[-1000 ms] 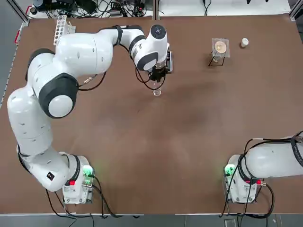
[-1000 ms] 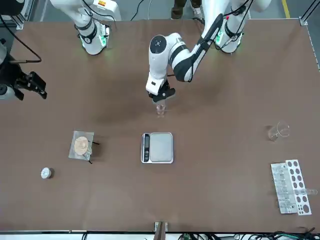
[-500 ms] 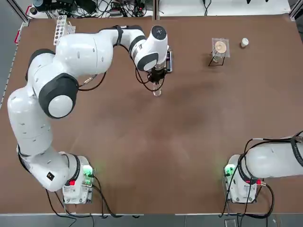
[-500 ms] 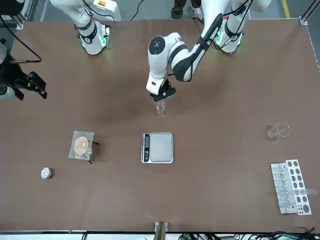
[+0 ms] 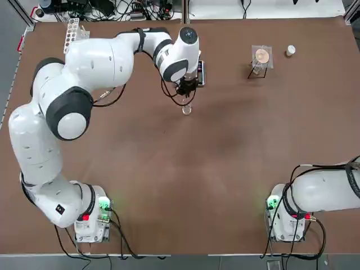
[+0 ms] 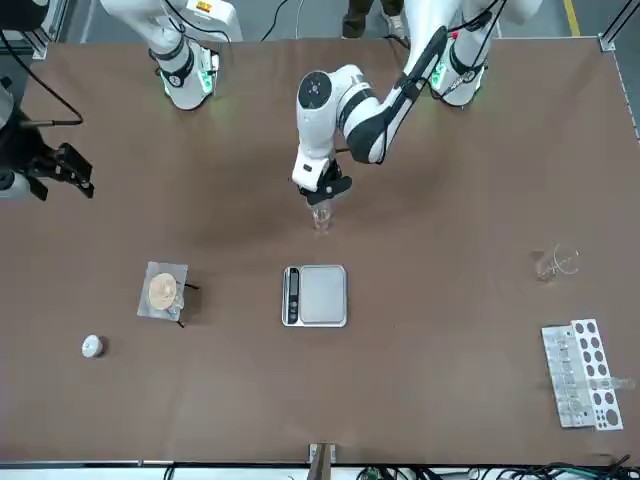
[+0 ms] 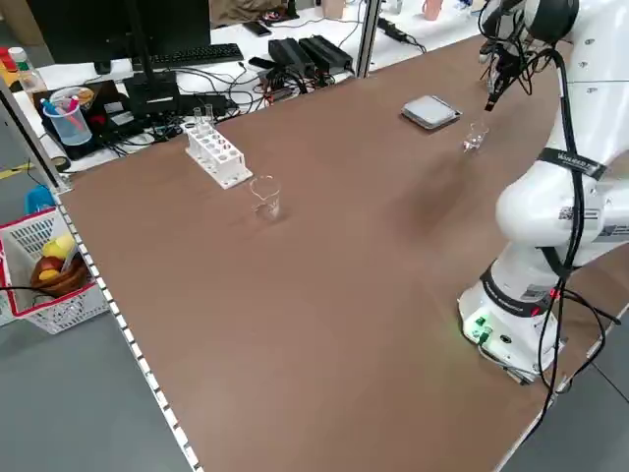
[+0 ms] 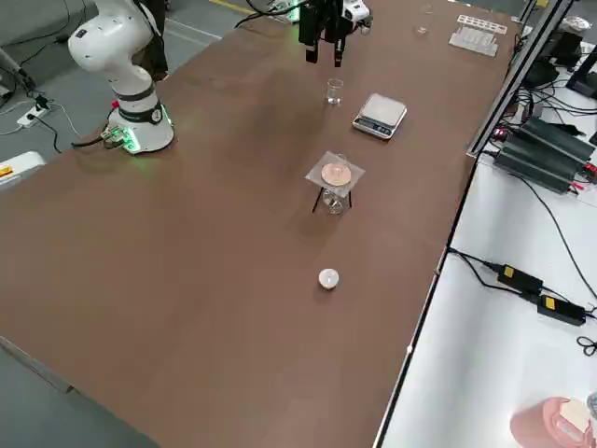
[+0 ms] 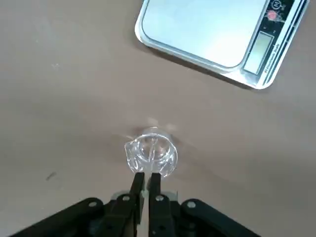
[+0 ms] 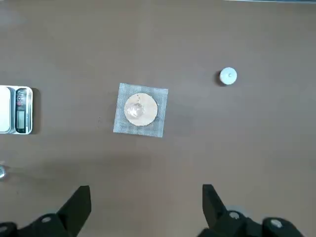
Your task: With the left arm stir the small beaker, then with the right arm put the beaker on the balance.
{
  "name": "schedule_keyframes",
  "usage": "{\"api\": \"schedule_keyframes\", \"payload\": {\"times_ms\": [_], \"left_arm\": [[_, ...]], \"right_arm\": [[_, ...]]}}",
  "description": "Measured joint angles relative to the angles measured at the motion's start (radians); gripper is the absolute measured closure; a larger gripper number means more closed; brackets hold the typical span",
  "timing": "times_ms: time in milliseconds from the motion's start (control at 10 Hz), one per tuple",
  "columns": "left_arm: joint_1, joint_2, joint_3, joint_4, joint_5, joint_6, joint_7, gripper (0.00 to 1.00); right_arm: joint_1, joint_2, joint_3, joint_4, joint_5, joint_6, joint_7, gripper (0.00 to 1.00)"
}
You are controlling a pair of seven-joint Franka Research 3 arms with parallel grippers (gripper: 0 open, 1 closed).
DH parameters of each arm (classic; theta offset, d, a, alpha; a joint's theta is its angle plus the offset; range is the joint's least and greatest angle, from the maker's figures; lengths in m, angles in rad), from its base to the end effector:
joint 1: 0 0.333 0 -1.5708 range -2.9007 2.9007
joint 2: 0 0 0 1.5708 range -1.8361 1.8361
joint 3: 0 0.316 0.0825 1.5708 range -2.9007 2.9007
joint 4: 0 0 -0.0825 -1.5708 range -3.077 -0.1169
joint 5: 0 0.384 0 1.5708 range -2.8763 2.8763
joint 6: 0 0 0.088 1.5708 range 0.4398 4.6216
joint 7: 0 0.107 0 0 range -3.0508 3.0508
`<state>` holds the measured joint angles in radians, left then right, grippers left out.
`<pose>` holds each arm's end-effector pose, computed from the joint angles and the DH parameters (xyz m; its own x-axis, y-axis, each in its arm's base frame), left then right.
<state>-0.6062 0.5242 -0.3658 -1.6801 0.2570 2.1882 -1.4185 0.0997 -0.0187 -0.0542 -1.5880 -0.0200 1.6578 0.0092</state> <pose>0.4108 -0.5365 0.3153 0.9398 0.3399 0.0359 0.3394 -0.9405 0.0186 0.5571 0.0231 0.6348 0.9954 0.0378 0.0885 0.0363 -0.9992 0.0182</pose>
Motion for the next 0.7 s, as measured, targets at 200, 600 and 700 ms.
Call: {"api": "schedule_keyframes", "payload": {"times_ms": [200, 600, 700], "left_arm": [[-0.008, 0.000, -0.002, 0.000, 0.000, -0.001, 0.000, 0.93], [-0.017, 0.001, -0.003, 0.000, 0.000, -0.012, 0.000, 0.93], [-0.015, 0.001, -0.002, 0.000, 0.000, -0.021, 0.000, 0.93]], "right_arm": [[0.000, 0.000, 0.000, 0.000, 0.000, 0.000, 0.000, 0.00], [0.000, 0.000, 0.000, 0.000, 0.000, 0.000, 0.000, 0.00], [0.000, 0.000, 0.000, 0.000, 0.000, 0.000, 0.000, 0.00]]}}
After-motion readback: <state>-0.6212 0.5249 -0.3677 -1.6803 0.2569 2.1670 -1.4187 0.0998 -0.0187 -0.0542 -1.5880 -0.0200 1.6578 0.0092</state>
